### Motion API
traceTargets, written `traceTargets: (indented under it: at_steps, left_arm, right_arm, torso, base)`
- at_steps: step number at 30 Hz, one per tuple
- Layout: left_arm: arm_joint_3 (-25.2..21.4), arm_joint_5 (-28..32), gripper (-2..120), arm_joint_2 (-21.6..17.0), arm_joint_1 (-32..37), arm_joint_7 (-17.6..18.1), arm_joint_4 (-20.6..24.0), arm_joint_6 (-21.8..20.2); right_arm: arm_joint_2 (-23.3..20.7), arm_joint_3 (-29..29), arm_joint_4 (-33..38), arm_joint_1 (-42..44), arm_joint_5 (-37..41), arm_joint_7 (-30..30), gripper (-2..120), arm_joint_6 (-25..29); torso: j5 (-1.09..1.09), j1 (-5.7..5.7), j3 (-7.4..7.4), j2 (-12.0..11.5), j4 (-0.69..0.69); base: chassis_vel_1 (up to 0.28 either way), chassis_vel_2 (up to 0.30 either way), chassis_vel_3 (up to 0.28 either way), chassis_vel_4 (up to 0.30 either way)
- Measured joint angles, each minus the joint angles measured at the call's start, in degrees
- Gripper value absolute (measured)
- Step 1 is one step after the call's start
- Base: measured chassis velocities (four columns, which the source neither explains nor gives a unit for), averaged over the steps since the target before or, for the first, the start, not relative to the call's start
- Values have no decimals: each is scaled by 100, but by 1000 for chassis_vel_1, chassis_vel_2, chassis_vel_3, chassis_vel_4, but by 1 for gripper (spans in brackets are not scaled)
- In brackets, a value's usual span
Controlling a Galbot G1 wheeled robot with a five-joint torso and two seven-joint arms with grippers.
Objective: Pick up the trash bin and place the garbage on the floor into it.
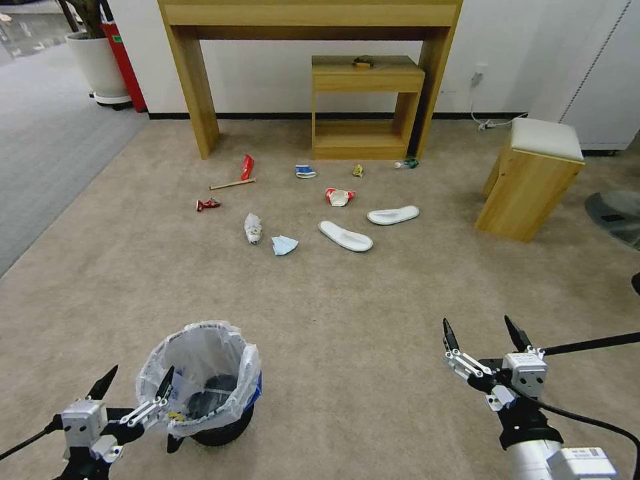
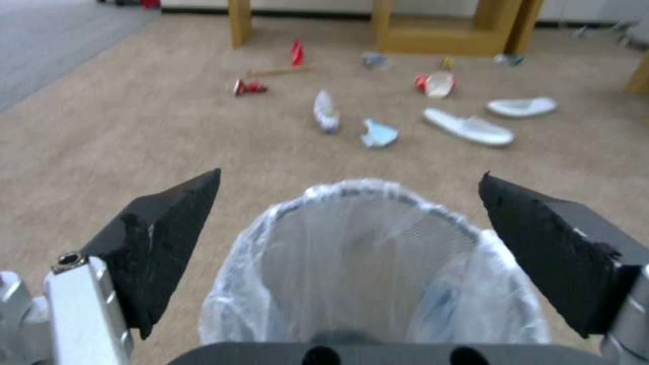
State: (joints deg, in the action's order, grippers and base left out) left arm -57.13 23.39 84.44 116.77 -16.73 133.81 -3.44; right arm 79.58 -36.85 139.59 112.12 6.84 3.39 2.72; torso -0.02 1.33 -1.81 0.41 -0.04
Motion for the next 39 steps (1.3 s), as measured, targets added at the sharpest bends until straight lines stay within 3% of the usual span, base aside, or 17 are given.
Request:
traceTargets:
  at_steps: [4,6,7,9,10,11,14,19,23,30,39]
  left_arm:
    - [-52,-31,100,-51,-115,81,0,-269]
    - [-339,-108,100,-367,-610,258,-2,-1391]
    - [-339,-108,100,-367,-610,258,-2,-1391]
    - [-383,-5,100,-561,-809,359,-19,-1979]
    - [-348,154,100,-759,-958,547,-47,-2501]
    - [-348,154,100,-759,-958,547,-47,-2501]
    - [-69,347,100,-1182,-1258,846,-154,-3250]
    - [256,421,100,-1440,-1619,1070,-319,-3613]
    - [715,419,100,-1591,-2198,1507,-638,-3912]
    - [641,151,100,-1563,-2177,1614,-845,-3935]
    - [544,92,100,-1722,-2185,1530,-1242,-3911]
  right_arm:
    - [11,-50,-3,0,8,-33,100,3]
    - [42,-187,-57,-41,58,-96,100,2]
    - [42,-187,-57,-41,58,-96,100,2]
    - [48,-245,-112,-84,88,-107,100,-10]
    - [60,-303,-163,-111,116,-125,100,-23]
    - [60,-303,-163,-111,116,-125,100,-23]
    - [98,-376,-226,-119,148,-168,100,-56]
    - [116,-412,-268,-111,159,-172,100,-86]
    - [127,-433,-405,-105,175,-165,100,-99]
    - [93,-334,-515,-264,256,-182,100,-257]
    - [94,-294,-643,-315,338,-193,100,-282]
  torso:
    - [0,0,0,0,-1]
    - [0,0,0,0,-1]
    - [0,0,0,0,-1]
    - [0,0,0,0,-1]
    - [0,0,0,0,-1]
    - [0,0,0,0,-1]
    - [-1,0,0,0,-2]
    - [0,0,0,0,0]
    - [0,0,-1,0,-3]
    - [0,0,0,0,2]
    - [0,0,0,0,0]
  base:
    - [0,0,0,0]
    - [0,0,0,0]
    - [0,0,0,0]
    - [0,0,0,0]
    - [0,0,0,0]
    - [0,0,0,0]
    - [0,0,0,0]
    - [0,0,0,0]
    - [0,0,0,0]
    - [0,0,0,0]
    - [0,0,0,0]
